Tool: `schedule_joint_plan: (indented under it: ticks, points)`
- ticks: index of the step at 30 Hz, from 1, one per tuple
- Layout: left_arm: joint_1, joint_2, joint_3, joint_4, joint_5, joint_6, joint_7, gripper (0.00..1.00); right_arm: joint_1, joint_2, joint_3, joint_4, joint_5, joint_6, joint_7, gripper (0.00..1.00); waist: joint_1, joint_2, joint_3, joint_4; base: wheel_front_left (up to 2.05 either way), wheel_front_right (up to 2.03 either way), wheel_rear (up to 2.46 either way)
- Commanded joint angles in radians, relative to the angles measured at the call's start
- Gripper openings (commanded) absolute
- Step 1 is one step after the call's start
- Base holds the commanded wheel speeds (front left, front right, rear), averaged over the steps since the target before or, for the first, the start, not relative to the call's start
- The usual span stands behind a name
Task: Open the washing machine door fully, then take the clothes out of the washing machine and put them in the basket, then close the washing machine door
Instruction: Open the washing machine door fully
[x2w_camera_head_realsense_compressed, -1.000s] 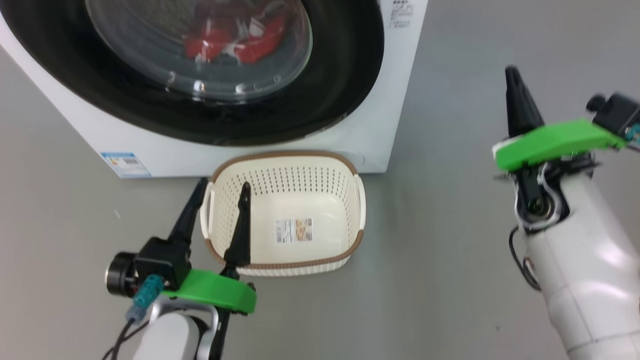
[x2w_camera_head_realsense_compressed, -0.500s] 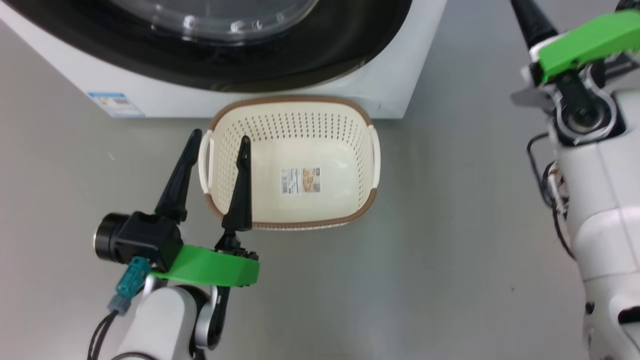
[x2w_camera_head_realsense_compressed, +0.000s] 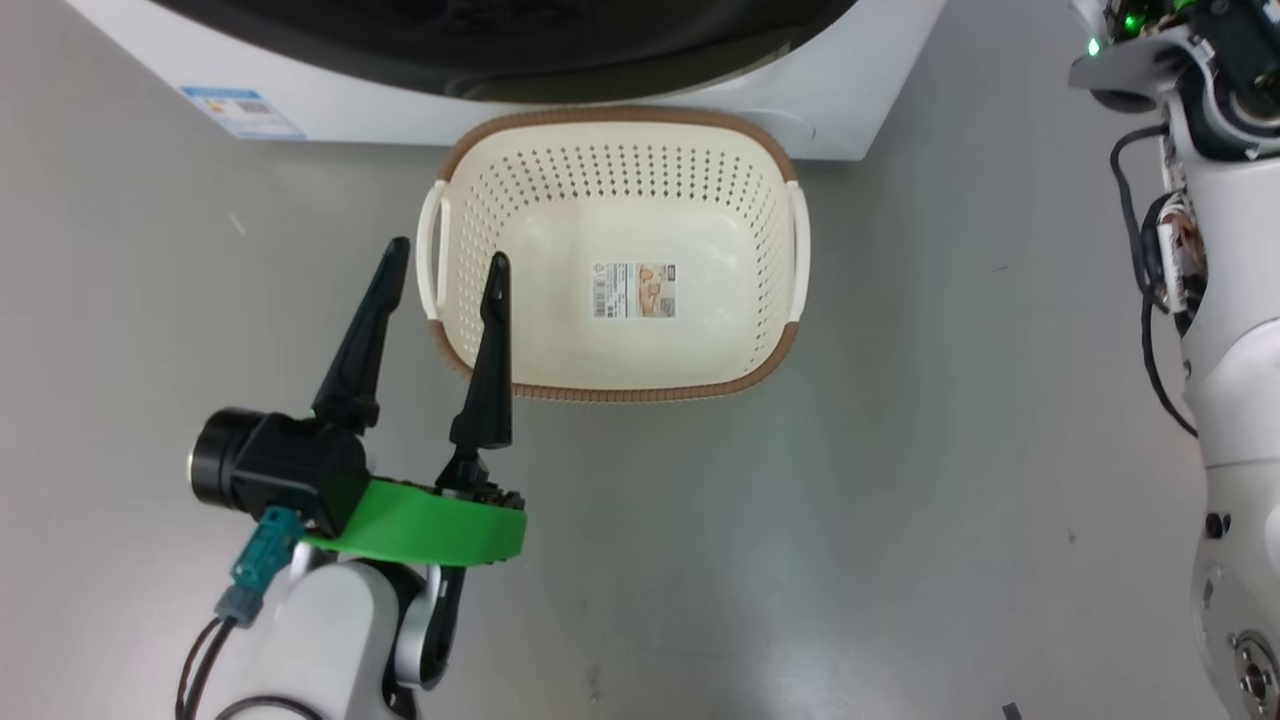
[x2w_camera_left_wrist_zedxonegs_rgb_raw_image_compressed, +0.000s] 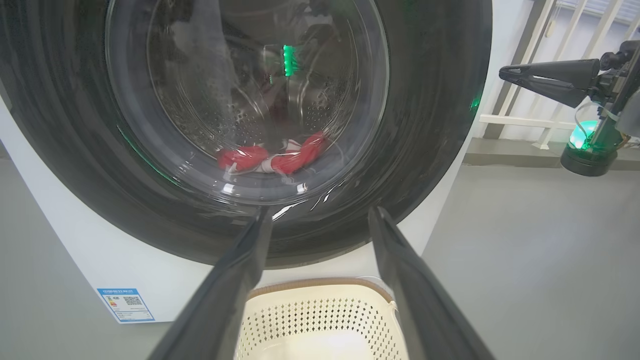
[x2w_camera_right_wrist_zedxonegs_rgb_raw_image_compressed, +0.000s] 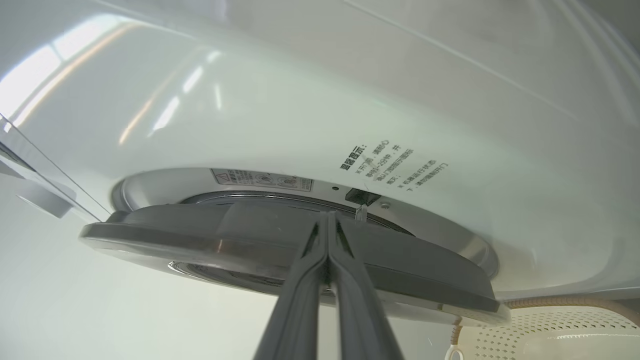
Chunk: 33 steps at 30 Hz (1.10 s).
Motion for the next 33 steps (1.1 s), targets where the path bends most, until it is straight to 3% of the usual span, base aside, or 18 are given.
schedule_joint_plan:
  ticks: [1,21,33]
  points:
    - [-0.021,0.02,0.025,-0.026,0.001,0.004,-0.01,1.0,-0.033,0.015,0.002,-0.022,0.012,0.001,0.013,0.0,0.0,0.0,0.015,0.012,0.0,0.0,0.0]
    - [-0.045,0.011,0.005,-0.022,-0.001,-0.007,-0.012,1.0,-0.184,0.008,-0.002,0.087,0.014,0.001,0.121,0.0,0.0,0.0,0.081,0.07,0.0,0.0,0.0]
    - [-0.05,0.006,0.013,-0.02,0.009,-0.006,-0.012,1.0,-0.186,0.011,0.019,0.086,0.005,0.001,0.179,0.0,0.0,0.0,0.086,0.079,0.0,0.0,0.0]
